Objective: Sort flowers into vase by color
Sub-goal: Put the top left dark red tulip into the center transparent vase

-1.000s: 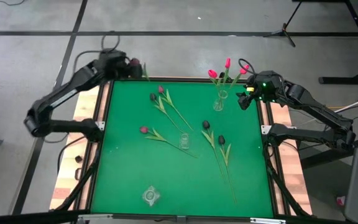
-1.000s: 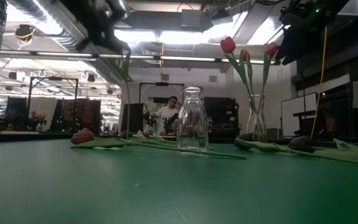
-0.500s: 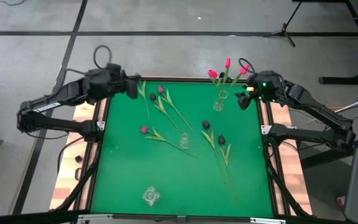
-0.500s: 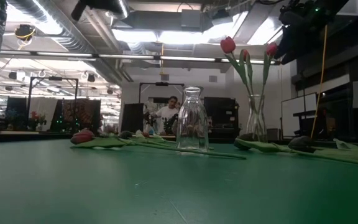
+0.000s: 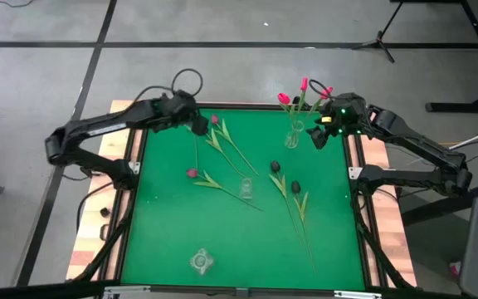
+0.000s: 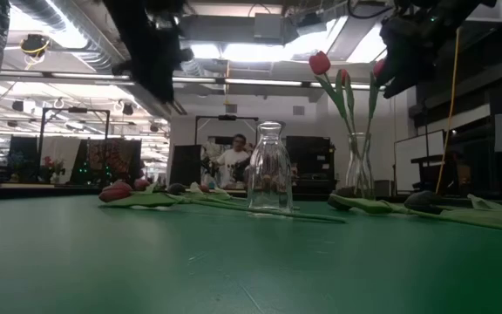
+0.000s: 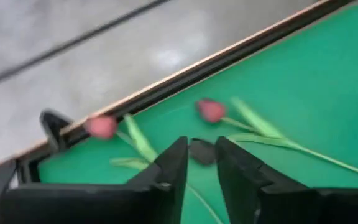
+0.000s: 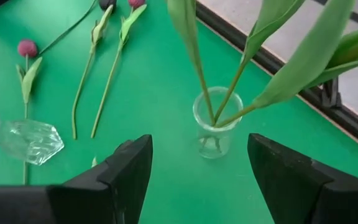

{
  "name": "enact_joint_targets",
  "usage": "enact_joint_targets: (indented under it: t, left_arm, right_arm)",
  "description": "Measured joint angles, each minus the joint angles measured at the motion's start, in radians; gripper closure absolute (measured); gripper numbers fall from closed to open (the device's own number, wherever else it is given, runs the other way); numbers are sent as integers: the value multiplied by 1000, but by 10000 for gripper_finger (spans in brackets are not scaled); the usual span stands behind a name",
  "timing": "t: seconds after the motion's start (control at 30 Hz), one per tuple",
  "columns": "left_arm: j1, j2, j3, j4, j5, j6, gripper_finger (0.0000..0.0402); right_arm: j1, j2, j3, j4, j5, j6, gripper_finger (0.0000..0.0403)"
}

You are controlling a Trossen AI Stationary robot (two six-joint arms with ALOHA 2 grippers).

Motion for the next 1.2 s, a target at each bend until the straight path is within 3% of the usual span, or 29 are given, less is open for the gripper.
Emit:
enact_joint_targets:
  t: [0.27, 0.67, 1.2]
  left_arm:
    - [201, 220, 0, -56, 78, -155, 257]
    - [399, 348, 0, 52, 351, -162, 247]
    - [425, 527, 0, 117, 395, -183, 246]
  right_arm:
    - [0, 1, 0, -71, 0, -5, 139]
    - [0, 1, 0, -98, 27, -13, 139]
    - [0, 1, 0, -87, 28, -33, 139]
